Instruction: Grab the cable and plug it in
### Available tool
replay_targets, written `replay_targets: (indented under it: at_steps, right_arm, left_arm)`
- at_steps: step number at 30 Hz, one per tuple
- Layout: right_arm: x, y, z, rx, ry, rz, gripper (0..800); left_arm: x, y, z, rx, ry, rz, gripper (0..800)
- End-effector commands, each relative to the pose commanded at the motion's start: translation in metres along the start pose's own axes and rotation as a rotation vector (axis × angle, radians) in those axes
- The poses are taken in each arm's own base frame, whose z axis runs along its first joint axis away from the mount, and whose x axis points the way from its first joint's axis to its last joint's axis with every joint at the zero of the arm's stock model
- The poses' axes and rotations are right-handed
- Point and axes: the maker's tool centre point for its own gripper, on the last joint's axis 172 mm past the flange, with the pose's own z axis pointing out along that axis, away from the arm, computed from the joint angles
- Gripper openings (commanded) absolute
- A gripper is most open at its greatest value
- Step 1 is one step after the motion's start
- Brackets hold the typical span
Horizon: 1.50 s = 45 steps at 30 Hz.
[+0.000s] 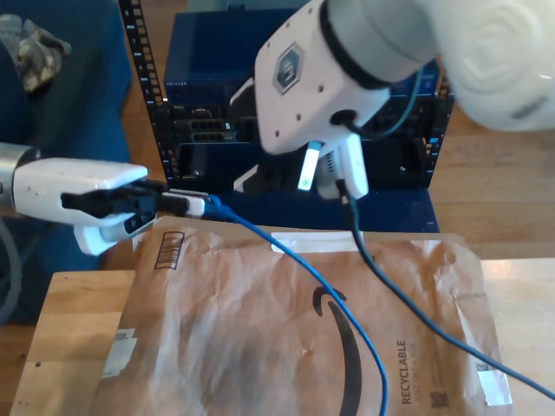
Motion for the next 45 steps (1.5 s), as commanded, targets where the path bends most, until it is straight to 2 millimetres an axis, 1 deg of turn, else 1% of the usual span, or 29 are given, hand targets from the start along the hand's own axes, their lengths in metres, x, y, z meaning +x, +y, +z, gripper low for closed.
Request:
replay_targets:
  at_steps: [1,3,4,7,8,10,12,13,15,17,18,21,23,25,30,33,36,38,40,45]
  right_arm:
    - [-0.002,-0.003,-0.004,0.021,-0.009,-0.009,793]
    - [-0.005,-0.001,-0.011,0.038,-0.019,-0.051,793]
    - [-0.005,0.000,-0.010,0.038,-0.020,-0.073,793]
    - [-0.006,0.004,-0.001,0.057,-0.029,-0.091,796]
    - [-0.012,0.008,0.001,0.083,-0.048,-0.107,796]
    - [-0.025,0.015,0.015,0.138,-0.083,-0.155,793]
    - [-0.047,0.022,0.021,0.179,-0.122,-0.249,793]
    - [-0.053,0.025,0.024,0.189,-0.132,-0.275,793]
    - [-0.053,0.030,0.030,0.194,-0.134,-0.287,793]
    - [-0.051,0.027,0.029,0.213,-0.131,-0.291,794]
    - [-0.048,0.028,0.033,0.215,-0.125,-0.293,794]
    - [-0.040,0.029,0.033,0.260,-0.123,-0.298,792]
    - [-0.037,0.026,0.033,0.285,-0.119,-0.312,766]
    - [-0.037,0.026,0.034,0.285,-0.117,-0.321,733]
    - [-0.039,0.027,0.035,0.283,-0.120,-0.322,710]
    - [-0.037,0.028,0.037,0.280,-0.118,-0.320,658]
    - [-0.036,0.029,0.040,0.277,-0.114,-0.320,656]
    - [-0.035,0.030,0.041,0.276,-0.113,-0.320,655]
    - [-0.035,0.030,0.041,0.276,-0.114,-0.319,625]
    - [-0.036,0.029,0.040,0.276,-0.116,-0.315,586]
  left_arm:
    - [-0.006,0.001,-0.004,0.006,-0.035,0.009,1]
    - [-0.023,-0.004,-0.021,0.084,-0.174,0.015,1]
    - [-0.028,-0.007,-0.026,0.105,-0.202,0.022,1]
    - [-0.028,-0.007,-0.029,0.102,-0.208,0.021,1]
    - [-0.029,-0.007,-0.029,0.107,-0.212,0.013,1]
    - [-0.028,-0.008,-0.029,0.113,-0.211,-0.021,1]
    - [-0.028,-0.008,-0.029,0.115,-0.211,-0.042,1]
    - [-0.028,-0.008,-0.029,0.116,-0.212,-0.053,1]
    - [-0.028,-0.009,-0.029,0.121,-0.211,-0.069,1]
    - [-0.028,-0.014,-0.028,0.142,-0.209,-0.087,1]
    - [-0.027,-0.015,-0.028,0.148,-0.208,-0.099,1]
    - [-0.027,-0.019,-0.027,0.164,-0.207,-0.111,1]
    - [-0.027,-0.020,-0.027,0.168,-0.209,-0.113,1]
    - [-0.026,-0.020,-0.027,0.169,-0.210,-0.114,1]
    - [-0.027,-0.021,-0.027,0.170,-0.209,-0.111,1]
    - [-0.028,-0.022,-0.026,0.171,-0.204,-0.105,1]
    - [-0.028,-0.023,-0.025,0.173,-0.200,-0.102,1]
    - [-0.030,-0.027,-0.023,0.175,-0.192,-0.093,1]
    - [-0.030,-0.028,-0.023,0.177,-0.191,-0.091,2]
    - [-0.030,-0.032,-0.021,0.193,-0.188,-0.089,2]
